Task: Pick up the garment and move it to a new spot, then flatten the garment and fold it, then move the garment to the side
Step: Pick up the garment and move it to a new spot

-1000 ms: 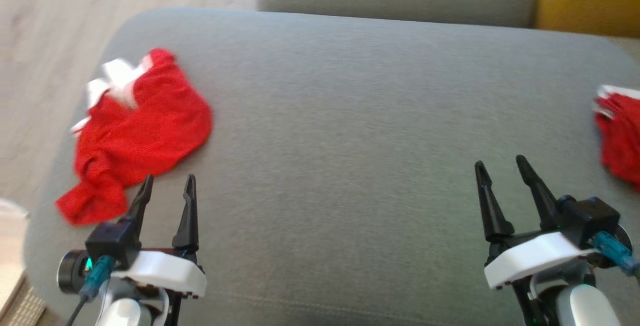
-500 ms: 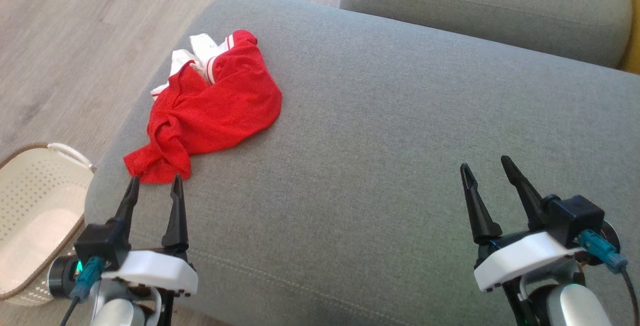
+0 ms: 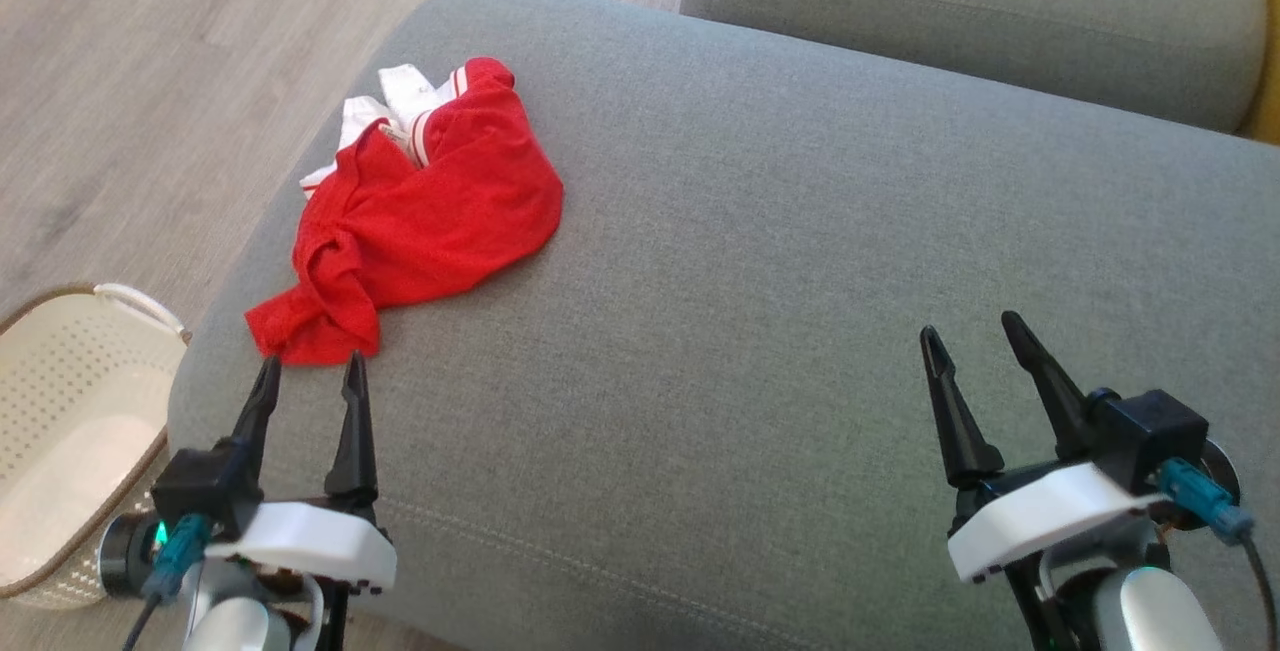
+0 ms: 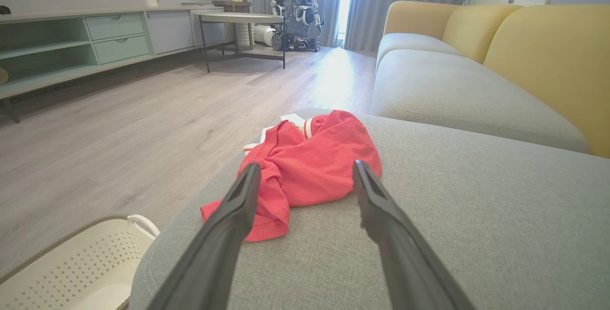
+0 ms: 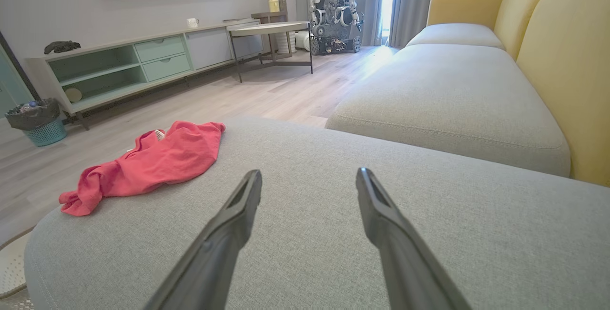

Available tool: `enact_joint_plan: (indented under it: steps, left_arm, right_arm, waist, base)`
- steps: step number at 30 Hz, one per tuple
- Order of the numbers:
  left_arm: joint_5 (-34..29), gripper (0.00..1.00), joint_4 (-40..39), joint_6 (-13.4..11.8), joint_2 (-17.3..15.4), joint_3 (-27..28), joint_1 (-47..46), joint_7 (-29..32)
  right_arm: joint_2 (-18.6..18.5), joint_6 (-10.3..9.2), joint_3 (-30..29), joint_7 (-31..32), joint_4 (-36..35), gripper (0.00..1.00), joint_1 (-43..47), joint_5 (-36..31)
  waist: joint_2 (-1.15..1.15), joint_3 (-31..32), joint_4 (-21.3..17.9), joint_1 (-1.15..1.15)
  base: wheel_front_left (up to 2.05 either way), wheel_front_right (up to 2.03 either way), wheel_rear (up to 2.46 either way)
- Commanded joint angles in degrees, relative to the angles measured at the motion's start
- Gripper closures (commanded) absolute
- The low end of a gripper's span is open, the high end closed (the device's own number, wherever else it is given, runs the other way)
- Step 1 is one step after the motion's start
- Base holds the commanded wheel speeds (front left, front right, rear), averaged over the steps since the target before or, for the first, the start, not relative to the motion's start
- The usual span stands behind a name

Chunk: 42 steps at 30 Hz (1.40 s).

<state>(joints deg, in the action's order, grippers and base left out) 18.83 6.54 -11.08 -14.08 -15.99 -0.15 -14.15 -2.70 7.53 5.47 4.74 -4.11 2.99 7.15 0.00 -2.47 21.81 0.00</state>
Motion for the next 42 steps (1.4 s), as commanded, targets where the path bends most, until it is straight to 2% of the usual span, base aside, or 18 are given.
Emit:
enact_joint_plan:
  steps: [1,9,14,22,27,31,32,33,38,42]
  left_arm:
    - [0.6,0.00,-1.5,0.2,-0.6,2.2,-3.5,-0.5]
    - [1.1,0.00,-1.2,1.7,1.1,3.4,-12.4,-0.8]
    - [2.6,0.00,4.6,3.5,2.0,6.0,-21.9,-0.8]
    - [5.0,0.00,29.9,9.2,-0.1,7.0,-37.5,1.5]
    - [5.7,0.00,46.3,11.8,-0.8,5.7,-44.0,8.2]
    - [7.2,0.00,54.5,13.8,-0.7,5.9,-47.6,11.3]
    - [7.4,0.60,55.4,14.3,-0.8,6.0,-48.3,10.6]
    - [7.4,1.00,56.1,14.5,-0.9,6.1,-48.8,9.3]
    - [6.4,1.00,57.4,14.4,-1.9,5.6,-50.4,3.0]
    - [5.6,1.00,53.7,13.3,-3.1,6.5,-50.9,-0.6]
  right_arm:
    - [-0.2,-0.04,1.4,0.2,-2.2,0.00,-2.2,0.3]
    - [-0.2,-0.04,1.6,2.0,-4.7,0.00,-5.0,-1.6]
    - [-0.2,-0.04,1.3,3.4,-6.8,0.00,-7.6,-3.4]
    - [-0.2,-0.04,1.5,5.2,-8.4,0.00,-10.2,-5.6]
    - [-0.2,-0.04,2.1,5.4,-8.5,0.00,-11.1,-5.4]
    - [-0.2,-0.04,2.6,5.3,-8.2,0.00,-11.9,-4.9]
    - [-0.2,-0.04,2.5,5.2,-8.1,0.00,-11.9,-4.7]
    - [-0.2,-0.04,2.4,5.0,-8.0,0.00,-12.0,-4.4]
    - [-0.2,-0.04,1.7,4.5,-7.4,0.00,-12.0,-3.8]
    - [-0.2,-0.04,0.6,3.7,-7.3,0.00,-11.6,-4.4]
  waist:
    - [0.00,-0.4,-0.1,0.00]
    - [0.00,-6.9,-2.4,0.00]
    - [0.00,-12.8,-5.0,0.00]
    - [0.00,-20.0,-8.2,0.00]
    - [0.00,-22.1,-9.2,0.00]
    - [0.00,-22.6,-9.7,0.00]
    - [0.00,-22.6,-9.8,0.00]
    - [0.00,-22.6,-9.8,0.00]
    - [0.00,-21.7,-9.7,0.00]
    - [0.00,-20.0,-9.4,0.00]
  base:
    - [0.00,0.00,0.00]
    - [0.00,0.00,0.00]
    - [0.00,0.00,0.00]
    - [0.00,0.00,0.00]
    - [0.00,0.00,0.00]
    - [0.00,0.00,0.00]
    - [0.00,0.00,0.00]
    - [0.00,0.00,0.00]
    - [0.00,0.00,0.00]
    - [0.00,0.00,0.00]
